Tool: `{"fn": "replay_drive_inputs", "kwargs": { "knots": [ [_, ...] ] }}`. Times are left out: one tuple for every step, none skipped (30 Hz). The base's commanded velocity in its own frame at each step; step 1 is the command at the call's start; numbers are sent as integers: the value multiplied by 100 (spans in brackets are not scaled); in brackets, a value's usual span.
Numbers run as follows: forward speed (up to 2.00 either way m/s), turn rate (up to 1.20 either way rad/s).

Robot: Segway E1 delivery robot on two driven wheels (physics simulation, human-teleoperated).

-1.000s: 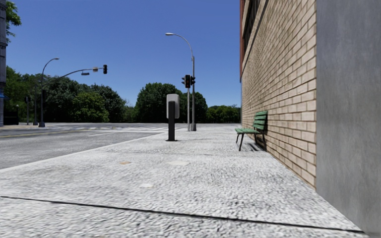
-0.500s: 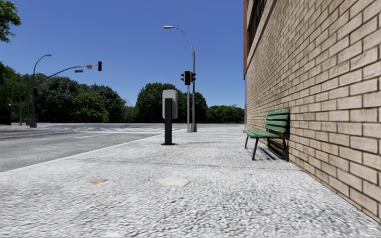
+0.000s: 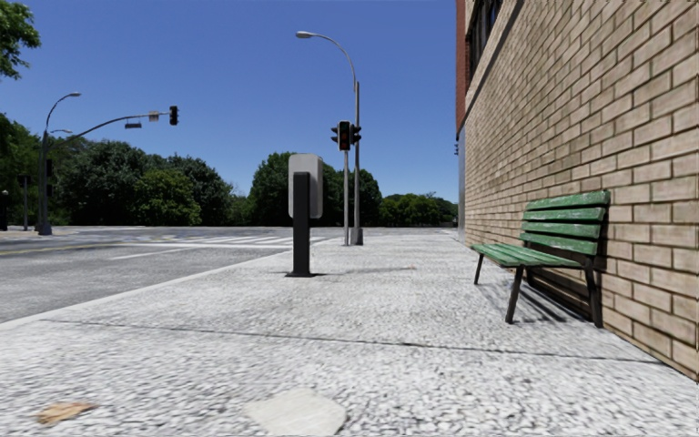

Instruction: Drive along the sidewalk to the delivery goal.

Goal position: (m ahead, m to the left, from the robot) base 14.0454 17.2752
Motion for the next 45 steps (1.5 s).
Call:
{"fn": "replay_drive_inputs", "kwargs": {
  "knots": [
    [200, 0],
    [200, -20],
    [200, -34],
    [200, -37],
    [200, -37],
    [200, -38],
    [200, -38],
    [200, -39],
    [200, -39],
    [200, -39],
    [200, -39],
    [200, -39],
    [200, -39],
    [200, -39],
    [200, -39],
    [200, -39],
    [200, -39],
    [200, -39],
    [200, -39],
    [200, -31],
    [200, -24],
    [200, -15],
    [200, -12],
    [200, -15],
    [200, -15],
    [200, -20],
    [200, -22],
    [200, -22],
    [200, -22],
    [200, -22],
    [200, -19],
    [200, -5],
    [200, -5],
    [200, 0],
    [200, 0],
    [200, 0],
    [200, 0],
    [200, 0],
    [200, 0],
    [200, 0],
    [200, 0],
    [200, 0],
    [200, 0],
    [200, 0],
    [200, 0]
  ]
}}
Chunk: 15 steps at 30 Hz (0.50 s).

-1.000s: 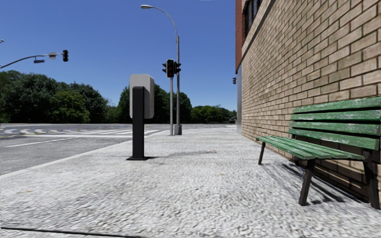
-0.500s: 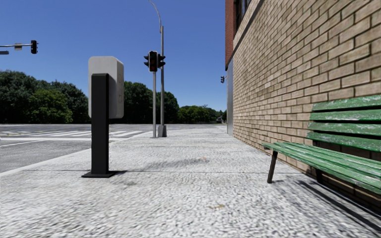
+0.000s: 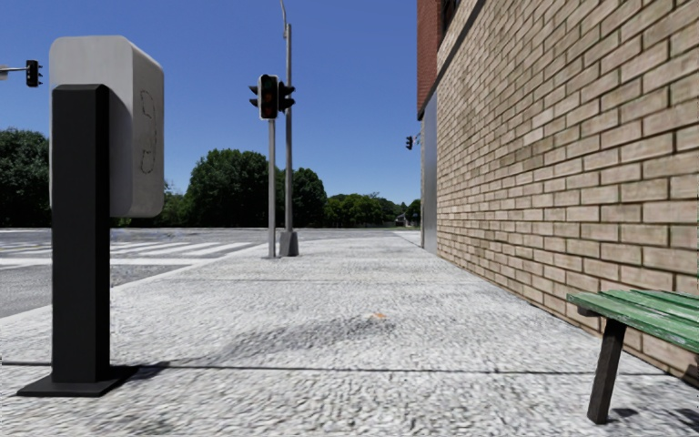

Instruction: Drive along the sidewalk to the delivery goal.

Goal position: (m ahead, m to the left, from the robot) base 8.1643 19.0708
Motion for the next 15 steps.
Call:
{"fn": "replay_drive_inputs", "kwargs": {
  "knots": [
    [200, 0],
    [200, 0],
    [200, 0],
    [200, 0],
    [200, 0],
    [200, 0],
    [200, 0],
    [200, 0],
    [200, 0],
    [200, 0],
    [200, 0],
    [200, 0],
    [200, 0],
    [200, 0],
    [200, 0]
  ]
}}
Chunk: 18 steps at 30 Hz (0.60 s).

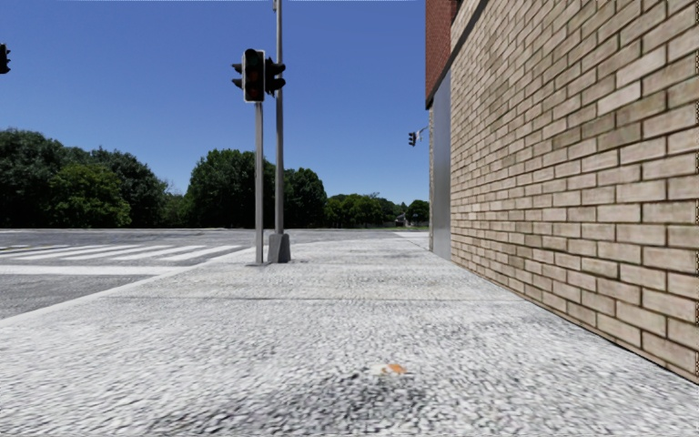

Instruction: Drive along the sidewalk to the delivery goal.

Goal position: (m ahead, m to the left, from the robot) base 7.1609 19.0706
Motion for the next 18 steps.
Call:
{"fn": "replay_drive_inputs", "kwargs": {
  "knots": [
    [200, 0],
    [200, 0],
    [200, 0],
    [200, 0],
    [200, 0],
    [200, 0],
    [200, 0],
    [200, 0],
    [200, 0],
    [200, 0],
    [200, 0],
    [200, 0],
    [200, 0],
    [200, 0],
    [200, 0],
    [200, 0],
    [200, 0],
    [200, 0]
  ]
}}
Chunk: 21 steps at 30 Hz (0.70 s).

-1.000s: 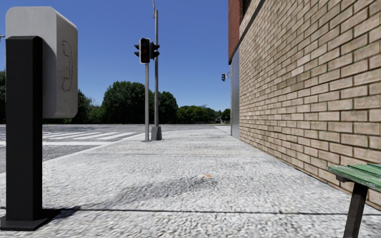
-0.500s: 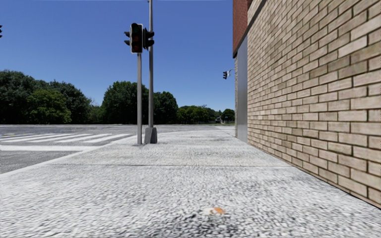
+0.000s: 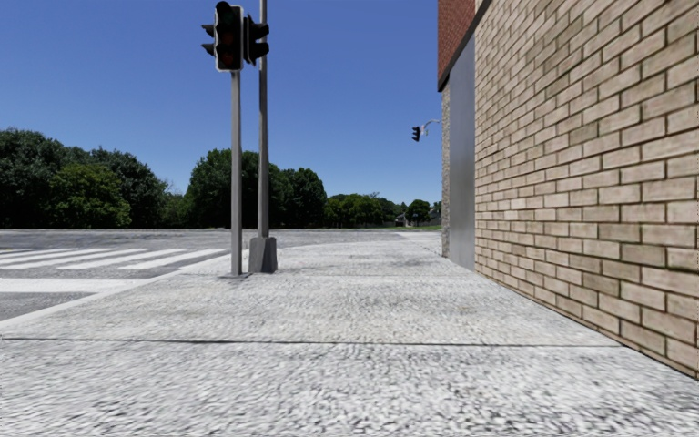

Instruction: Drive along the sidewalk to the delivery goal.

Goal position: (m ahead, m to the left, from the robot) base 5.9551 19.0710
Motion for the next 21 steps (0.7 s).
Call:
{"fn": "replay_drive_inputs", "kwargs": {
  "knots": [
    [200, 0],
    [200, 0],
    [200, 0],
    [200, 0],
    [200, 0],
    [200, 0],
    [200, 0],
    [200, 0],
    [200, 0],
    [200, 0],
    [200, 0],
    [200, 0],
    [200, 0],
    [200, 0],
    [200, 0],
    [200, 0],
    [200, 0],
    [200, 0],
    [200, 0],
    [200, 0],
    [200, 0]
  ]
}}
